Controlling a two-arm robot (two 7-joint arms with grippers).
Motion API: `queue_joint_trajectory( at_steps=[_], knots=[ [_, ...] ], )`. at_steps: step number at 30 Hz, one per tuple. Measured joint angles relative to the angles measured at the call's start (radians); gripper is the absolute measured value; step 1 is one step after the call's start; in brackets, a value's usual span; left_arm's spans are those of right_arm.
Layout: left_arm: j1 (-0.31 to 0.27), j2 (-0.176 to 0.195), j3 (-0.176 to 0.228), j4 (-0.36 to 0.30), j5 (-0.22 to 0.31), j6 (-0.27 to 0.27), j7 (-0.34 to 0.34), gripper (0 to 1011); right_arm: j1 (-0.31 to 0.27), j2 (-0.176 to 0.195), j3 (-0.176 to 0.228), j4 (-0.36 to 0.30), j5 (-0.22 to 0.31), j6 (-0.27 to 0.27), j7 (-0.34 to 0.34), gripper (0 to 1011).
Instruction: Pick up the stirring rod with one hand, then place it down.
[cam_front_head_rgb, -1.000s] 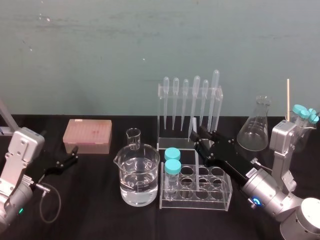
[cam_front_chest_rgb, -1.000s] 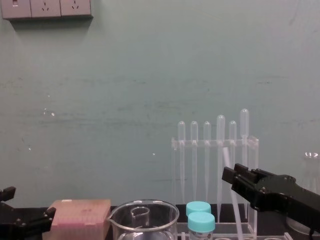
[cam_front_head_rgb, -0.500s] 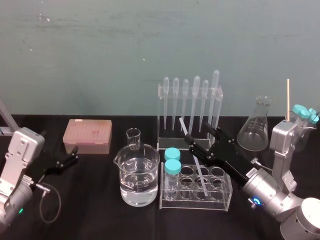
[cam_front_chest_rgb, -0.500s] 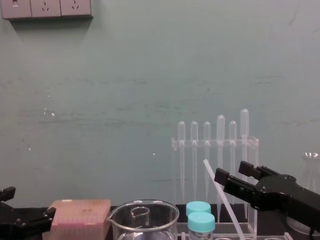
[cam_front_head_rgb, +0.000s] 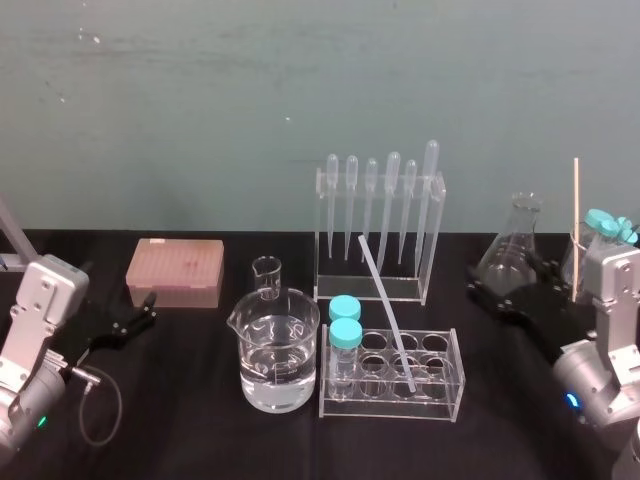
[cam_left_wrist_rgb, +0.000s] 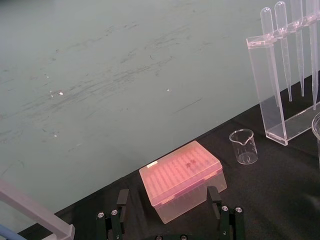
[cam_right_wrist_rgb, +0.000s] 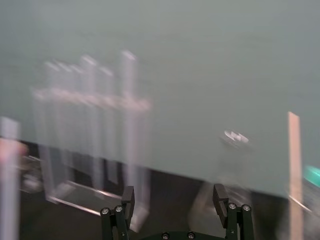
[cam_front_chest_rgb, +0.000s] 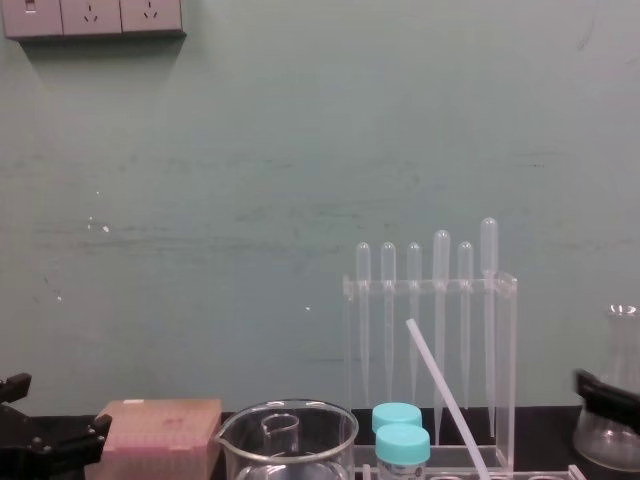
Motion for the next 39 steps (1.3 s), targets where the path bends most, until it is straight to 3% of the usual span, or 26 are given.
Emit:
queue_joint_trajectory(
  at_steps=[6, 39],
  knots=[
    [0.0, 0.0, 0.0, 0.0, 0.0, 0.0, 0.0, 1000, -0.006, -0.002, 0.021, 0.02, -0.043, 0.047, -0.066, 1002],
    [0.0, 0.0, 0.0, 0.0, 0.0, 0.0, 0.0, 1000, -0.006, -0.001, 0.018, 0.015, -0.039, 0.039, -0.062, 1003]
  ],
)
